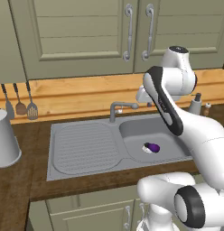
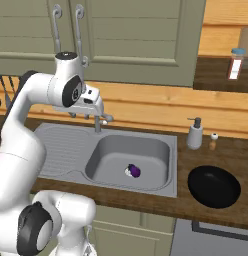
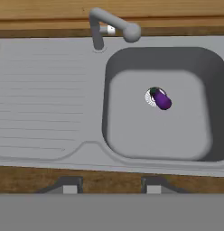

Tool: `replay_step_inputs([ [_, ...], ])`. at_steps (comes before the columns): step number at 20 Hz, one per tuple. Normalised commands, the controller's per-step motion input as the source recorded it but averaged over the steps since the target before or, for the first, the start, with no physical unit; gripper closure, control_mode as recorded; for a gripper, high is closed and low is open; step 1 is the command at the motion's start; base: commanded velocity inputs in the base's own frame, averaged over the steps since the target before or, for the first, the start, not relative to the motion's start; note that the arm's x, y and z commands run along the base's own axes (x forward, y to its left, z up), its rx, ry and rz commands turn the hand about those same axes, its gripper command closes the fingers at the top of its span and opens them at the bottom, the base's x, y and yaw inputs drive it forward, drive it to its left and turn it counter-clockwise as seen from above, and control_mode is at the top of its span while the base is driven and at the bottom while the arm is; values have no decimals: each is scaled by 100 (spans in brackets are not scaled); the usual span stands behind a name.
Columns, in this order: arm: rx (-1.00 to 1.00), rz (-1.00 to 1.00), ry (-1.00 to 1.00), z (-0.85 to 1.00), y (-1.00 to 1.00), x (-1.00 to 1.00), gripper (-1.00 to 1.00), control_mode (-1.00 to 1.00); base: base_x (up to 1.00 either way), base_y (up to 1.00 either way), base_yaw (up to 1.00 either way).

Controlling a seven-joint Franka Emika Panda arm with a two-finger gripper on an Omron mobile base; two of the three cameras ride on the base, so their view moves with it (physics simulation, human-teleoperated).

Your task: Pick the eggplant from the sink and place it in the bowl. Then pick the bowl and place it in the microwave. Then close the microwave door and press the start button.

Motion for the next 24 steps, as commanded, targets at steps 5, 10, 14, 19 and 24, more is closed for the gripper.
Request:
replay_step_inputs([
  [5,1,2,6,-17,-27,-6,-100,-100,0,0,0],
  [10,11,8,9,-55,-53,-4,-100,-100,0,0,0],
  [14,8,31,1,-89,-93,1,-100,-100,0,0,0],
  [19,1,34,-3,-75,-75,21,-100,-100,0,0,0],
  [24,0,34,-5,-66,-49,43,-100,-100,0,0,0],
])
